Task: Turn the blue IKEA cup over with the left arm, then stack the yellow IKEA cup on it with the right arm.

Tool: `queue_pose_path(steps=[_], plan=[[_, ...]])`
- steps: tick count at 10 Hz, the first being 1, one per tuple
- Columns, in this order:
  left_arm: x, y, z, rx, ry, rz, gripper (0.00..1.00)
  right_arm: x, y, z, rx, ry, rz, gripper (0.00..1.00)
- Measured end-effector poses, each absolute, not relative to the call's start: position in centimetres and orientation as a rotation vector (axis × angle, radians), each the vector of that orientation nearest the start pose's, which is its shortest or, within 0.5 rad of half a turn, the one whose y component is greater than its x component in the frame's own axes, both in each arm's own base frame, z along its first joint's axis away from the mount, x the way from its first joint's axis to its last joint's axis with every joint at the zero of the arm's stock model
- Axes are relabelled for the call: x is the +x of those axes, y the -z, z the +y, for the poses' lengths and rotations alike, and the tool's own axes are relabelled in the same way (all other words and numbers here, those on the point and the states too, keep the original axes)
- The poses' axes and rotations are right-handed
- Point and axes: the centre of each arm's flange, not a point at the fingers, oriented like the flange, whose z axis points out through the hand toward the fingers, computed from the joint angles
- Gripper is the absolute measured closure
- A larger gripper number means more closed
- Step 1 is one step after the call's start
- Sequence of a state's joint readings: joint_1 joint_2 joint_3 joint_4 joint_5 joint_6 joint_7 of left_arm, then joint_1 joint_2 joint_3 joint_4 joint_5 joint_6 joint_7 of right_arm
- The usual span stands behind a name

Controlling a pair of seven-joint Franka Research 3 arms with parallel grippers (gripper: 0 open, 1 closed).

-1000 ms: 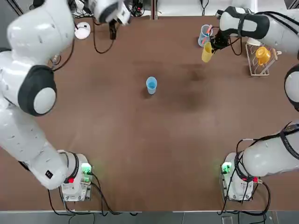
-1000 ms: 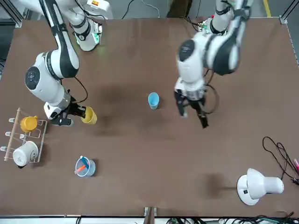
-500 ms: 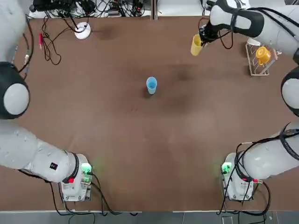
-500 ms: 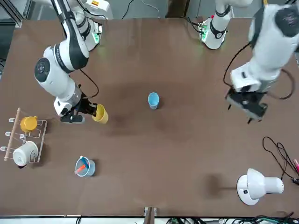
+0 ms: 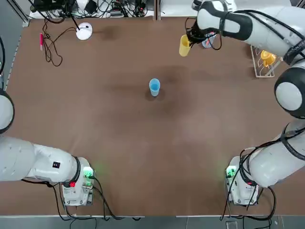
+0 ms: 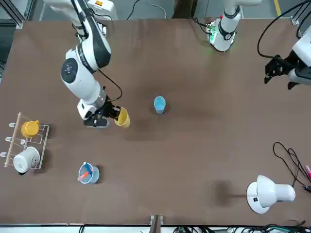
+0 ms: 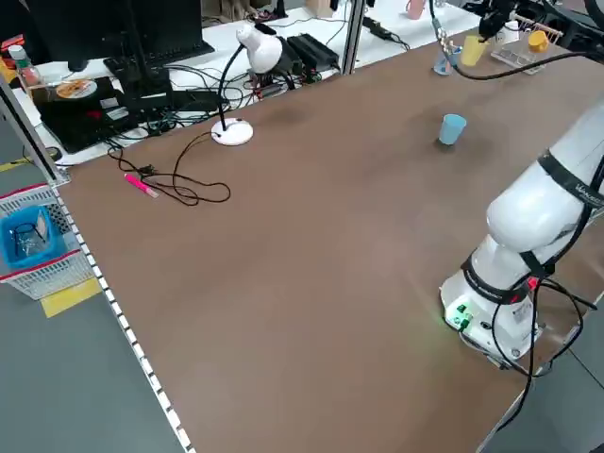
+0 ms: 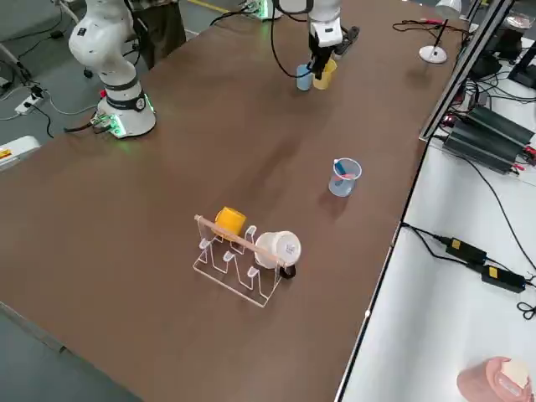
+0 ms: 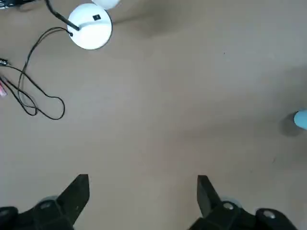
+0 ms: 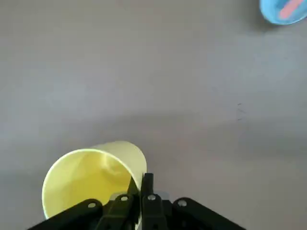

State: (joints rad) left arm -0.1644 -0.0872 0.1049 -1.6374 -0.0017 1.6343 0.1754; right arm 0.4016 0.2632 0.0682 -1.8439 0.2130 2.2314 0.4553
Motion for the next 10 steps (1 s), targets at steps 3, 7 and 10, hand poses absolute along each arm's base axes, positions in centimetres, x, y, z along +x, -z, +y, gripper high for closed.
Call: queue_pose_path(steps=[3,7,10], plan=[[53.3,-66.4,-1.0,-3.122,0.190,0.306,0.01,55.1,-38.1,34.7,-2.913,0.000,0.118,0.96],[53.7,-66.1,2.8,-3.125,0.183,0.193,0.01,52.0,-35.8,40.6,-2.923,-0.040,0.092,0.96],[54.1,-65.3,3.9,-3.127,0.157,0.160,0.01,50.2,-34.1,43.8,-2.932,-0.086,0.151,0.96]])
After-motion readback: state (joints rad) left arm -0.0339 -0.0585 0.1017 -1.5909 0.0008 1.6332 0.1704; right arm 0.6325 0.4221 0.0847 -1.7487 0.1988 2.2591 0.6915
